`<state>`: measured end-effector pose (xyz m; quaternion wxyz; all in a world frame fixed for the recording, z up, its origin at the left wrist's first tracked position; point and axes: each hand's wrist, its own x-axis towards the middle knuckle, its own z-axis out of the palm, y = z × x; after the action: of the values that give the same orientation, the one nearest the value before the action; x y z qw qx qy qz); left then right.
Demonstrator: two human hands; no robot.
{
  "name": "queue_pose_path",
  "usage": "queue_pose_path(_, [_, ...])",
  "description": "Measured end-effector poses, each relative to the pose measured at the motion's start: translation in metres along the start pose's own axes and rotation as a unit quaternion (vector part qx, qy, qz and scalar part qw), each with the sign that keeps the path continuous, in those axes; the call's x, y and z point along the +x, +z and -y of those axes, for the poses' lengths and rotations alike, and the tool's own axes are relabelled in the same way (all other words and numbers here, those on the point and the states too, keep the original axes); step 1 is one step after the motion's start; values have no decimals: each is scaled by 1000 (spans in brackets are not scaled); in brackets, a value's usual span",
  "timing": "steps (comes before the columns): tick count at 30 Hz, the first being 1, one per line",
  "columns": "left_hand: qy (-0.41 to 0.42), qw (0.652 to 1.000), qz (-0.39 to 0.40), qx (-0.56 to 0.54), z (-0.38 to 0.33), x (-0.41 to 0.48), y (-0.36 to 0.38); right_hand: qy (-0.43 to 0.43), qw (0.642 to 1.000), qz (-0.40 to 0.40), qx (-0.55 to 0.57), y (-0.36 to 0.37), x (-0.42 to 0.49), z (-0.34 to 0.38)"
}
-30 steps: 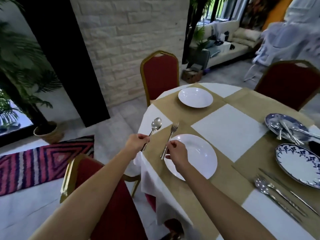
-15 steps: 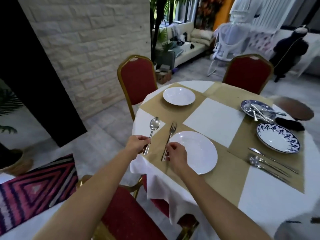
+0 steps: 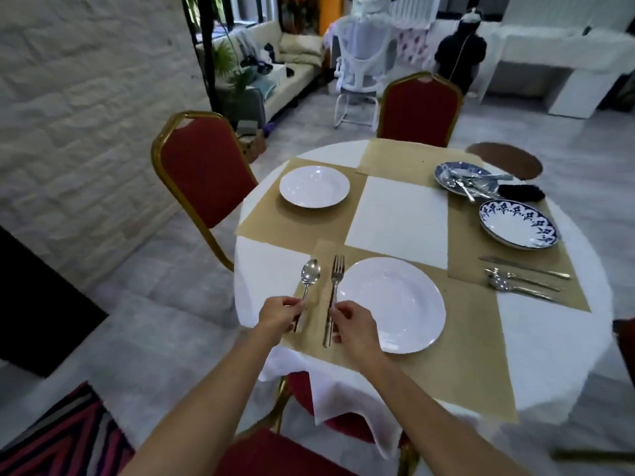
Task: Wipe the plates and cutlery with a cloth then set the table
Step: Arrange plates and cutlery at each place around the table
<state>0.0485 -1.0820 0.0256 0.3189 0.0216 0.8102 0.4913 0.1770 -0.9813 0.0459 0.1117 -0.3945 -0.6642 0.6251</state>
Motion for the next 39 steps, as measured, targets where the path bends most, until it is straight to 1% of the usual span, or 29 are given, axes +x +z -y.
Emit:
queue_pose_path(2, [2, 1000, 23, 15, 2, 13, 0, 13, 1000, -24, -2, 10, 1, -1])
queue_pose_path(5, [-19, 999, 30, 27, 9, 32, -1, 32, 997, -68, 0, 20, 0, 0])
queue_pose_path(8, [-18, 999, 27, 34, 12, 42, 1, 48, 996, -82, 1, 23, -2, 0])
queue_pose_path(13, [0, 994, 19, 106, 12, 52, 1, 58, 993, -107, 1, 30, -1, -2])
queue_pose_path(17, [41, 983, 3, 180, 5, 54, 1, 72, 991, -110, 6, 39, 4, -5])
queue_pose_path(20, [60, 977, -6, 204, 2, 56, -1, 67, 990, -120, 8, 45, 6, -4])
queue_pose_path(23, [75, 972, 5, 224, 3, 57, -4, 71, 990, -122, 2, 50, 8, -3])
queue_pose_path(25, [100, 968, 8, 231, 7, 58, -6, 74, 990, -120, -2, 51, 8, -5])
queue_pose_path(28, [152, 964, 18, 216, 12, 58, -7, 70, 990, -119, -41, 54, 11, -11])
queue_pose_path(31, [203, 953, 41, 219, 17, 59, -9, 62, 986, -129, -83, 61, 20, -15])
queue_pose_path(35, [241, 938, 47, 245, 19, 62, -10, 96, 978, -124, -140, 71, 35, -14])
queue_pose_path(39, [264, 925, 50, 271, 22, 64, -8, 113, 971, -133, -161, 83, 47, -14])
